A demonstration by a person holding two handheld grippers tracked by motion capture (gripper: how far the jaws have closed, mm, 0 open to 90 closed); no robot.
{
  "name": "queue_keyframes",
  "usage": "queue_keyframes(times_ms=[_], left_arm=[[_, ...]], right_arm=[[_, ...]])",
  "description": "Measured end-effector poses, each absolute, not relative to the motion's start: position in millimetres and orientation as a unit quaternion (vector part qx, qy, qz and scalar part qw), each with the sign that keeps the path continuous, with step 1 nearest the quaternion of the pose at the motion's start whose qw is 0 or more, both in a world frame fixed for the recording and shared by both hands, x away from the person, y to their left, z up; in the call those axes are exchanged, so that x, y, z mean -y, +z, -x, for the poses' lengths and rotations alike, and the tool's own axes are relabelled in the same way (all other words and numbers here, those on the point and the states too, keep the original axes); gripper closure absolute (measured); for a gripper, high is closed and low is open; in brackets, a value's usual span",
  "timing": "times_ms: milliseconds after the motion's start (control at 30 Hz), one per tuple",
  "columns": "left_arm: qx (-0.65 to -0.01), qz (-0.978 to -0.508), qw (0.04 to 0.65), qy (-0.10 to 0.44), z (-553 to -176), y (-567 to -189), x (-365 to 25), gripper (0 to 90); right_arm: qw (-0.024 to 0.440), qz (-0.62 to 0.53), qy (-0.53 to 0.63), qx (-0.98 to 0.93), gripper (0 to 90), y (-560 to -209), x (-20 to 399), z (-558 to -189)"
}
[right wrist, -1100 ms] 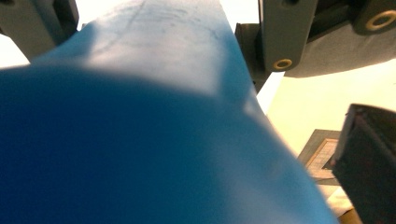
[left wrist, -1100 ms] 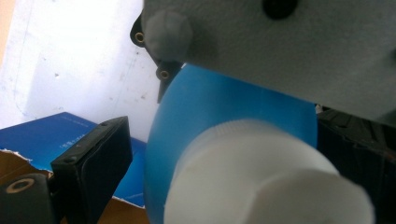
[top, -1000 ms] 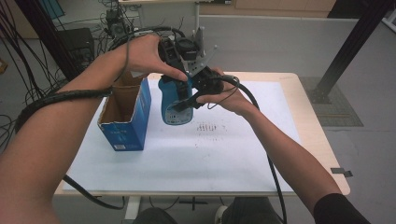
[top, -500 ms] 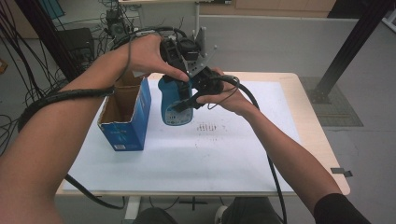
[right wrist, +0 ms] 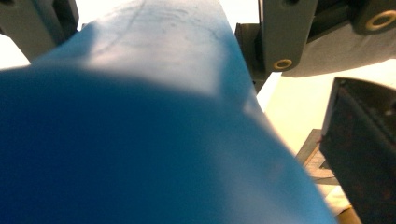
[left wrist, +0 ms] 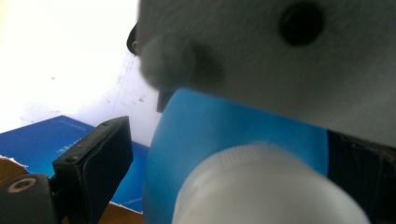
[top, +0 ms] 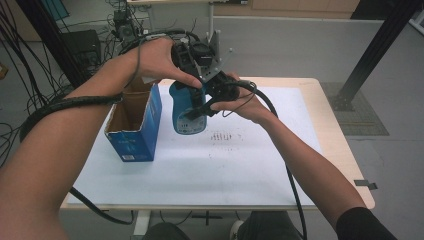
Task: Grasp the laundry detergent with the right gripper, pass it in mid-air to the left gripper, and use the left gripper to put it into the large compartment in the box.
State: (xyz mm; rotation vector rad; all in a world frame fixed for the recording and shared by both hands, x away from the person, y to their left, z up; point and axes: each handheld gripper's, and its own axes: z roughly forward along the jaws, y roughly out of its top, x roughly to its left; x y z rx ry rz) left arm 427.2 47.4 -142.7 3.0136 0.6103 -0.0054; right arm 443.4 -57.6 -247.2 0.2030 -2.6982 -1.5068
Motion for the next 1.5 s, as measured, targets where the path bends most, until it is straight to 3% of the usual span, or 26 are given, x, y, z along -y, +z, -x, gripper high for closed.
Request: queue_keyframes(times_ms=[1500], left_arm=[[-0.196, -0.98, 0.034, 0.002, -426.5, -138.0, -47.3, 8.2]], right_arm=[[0.024, -0.062, -0.488, 0.87, 43.4, -247.3, 59.9, -443.5]])
